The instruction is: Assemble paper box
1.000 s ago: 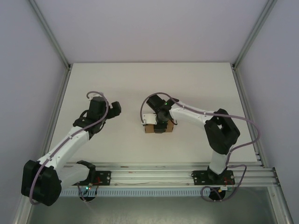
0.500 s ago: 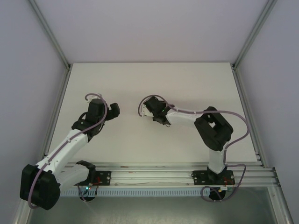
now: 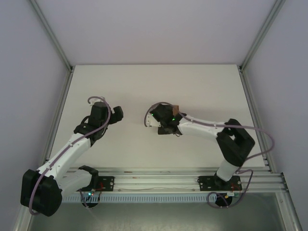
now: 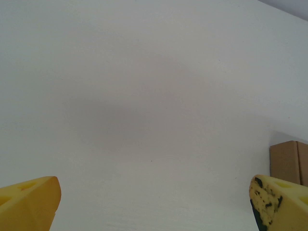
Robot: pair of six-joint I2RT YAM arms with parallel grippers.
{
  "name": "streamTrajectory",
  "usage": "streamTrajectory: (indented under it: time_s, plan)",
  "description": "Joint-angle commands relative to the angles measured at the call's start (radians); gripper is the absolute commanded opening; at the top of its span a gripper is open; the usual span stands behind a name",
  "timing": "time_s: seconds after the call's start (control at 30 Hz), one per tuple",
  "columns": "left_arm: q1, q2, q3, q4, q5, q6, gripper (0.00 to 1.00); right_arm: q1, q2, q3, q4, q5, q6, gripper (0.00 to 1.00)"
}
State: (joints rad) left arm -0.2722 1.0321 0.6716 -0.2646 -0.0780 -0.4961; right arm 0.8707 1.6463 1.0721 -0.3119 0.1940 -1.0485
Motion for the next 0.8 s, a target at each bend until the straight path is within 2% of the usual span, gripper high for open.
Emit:
streamTrajectory:
  time_s: [0.0,0.1,0.17,0.3,0.4,0.5,0.57,0.63,0.7,0.77]
  plan:
    - [0.01,0.013,0.029,0.031,-0.085,0.026,1.0,-0.002,-0.125,-0.049,-0.109,-0.083,0.077,1.0]
    - [0.021,0.024,0.014,0.094,-0.176,0.027,1.0,-0.039,-0.258,-0.133,-0.007,-0.091,0.162,1.0]
    - [0.046,0.039,-0.002,0.153,-0.191,0.057,1.0,-0.105,-0.361,-0.203,0.103,-0.102,0.293,1.0]
    - [0.143,0.09,-0.096,0.386,-0.248,0.139,1.0,-0.314,-0.553,-0.382,0.34,-0.13,0.617,1.0]
    - [0.209,0.15,-0.171,0.58,-0.306,0.193,1.0,-0.494,-0.646,-0.521,0.514,-0.079,0.825,1.0]
    - [0.229,0.187,-0.194,0.725,-0.31,0.28,1.0,-0.648,-0.656,-0.617,0.612,-0.048,0.961,1.0]
    - [0.229,0.209,-0.232,0.856,-0.313,0.37,1.0,-0.714,-0.624,-0.679,0.701,-0.053,0.981,1.0]
    - [0.229,0.232,-0.279,0.966,-0.305,0.451,1.0,-0.74,-0.568,-0.757,0.888,-0.022,0.986,1.0]
    - [0.236,0.259,-0.309,1.006,-0.282,0.434,1.0,-0.768,-0.5,-0.806,1.063,-0.021,1.018,1.0]
    - [0.237,0.311,-0.338,1.083,-0.258,0.446,1.0,-0.781,-0.431,-0.782,1.073,-0.017,1.027,1.0]
